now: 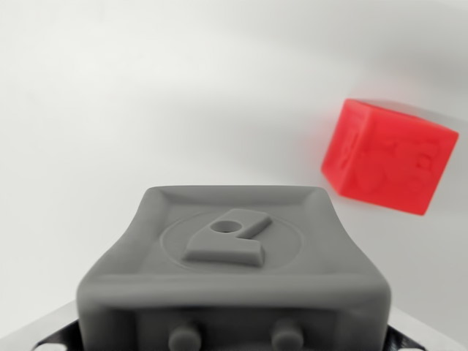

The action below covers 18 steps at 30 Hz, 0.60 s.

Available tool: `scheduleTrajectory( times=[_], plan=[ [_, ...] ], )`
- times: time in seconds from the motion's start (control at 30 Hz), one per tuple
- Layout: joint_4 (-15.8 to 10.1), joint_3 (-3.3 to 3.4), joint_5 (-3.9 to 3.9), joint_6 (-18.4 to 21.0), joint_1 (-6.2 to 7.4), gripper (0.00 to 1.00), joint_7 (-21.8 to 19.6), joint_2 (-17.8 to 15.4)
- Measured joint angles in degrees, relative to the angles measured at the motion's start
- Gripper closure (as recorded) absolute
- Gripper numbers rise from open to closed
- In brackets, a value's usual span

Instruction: Destack cube

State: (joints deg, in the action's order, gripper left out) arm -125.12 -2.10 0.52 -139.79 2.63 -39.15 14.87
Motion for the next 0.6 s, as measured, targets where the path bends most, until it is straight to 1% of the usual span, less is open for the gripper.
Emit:
scheduleTrajectory(
  times=[0.4, 0.6],
  plan=[
    [-1.09, -0.79, 0.31, -1.21, 1.52, 1.0, 0.76, 0.14],
    [-1.5, -1.06, 0.48, -1.84, 2.31, 1.0, 1.1, 0.32]
  ],
)
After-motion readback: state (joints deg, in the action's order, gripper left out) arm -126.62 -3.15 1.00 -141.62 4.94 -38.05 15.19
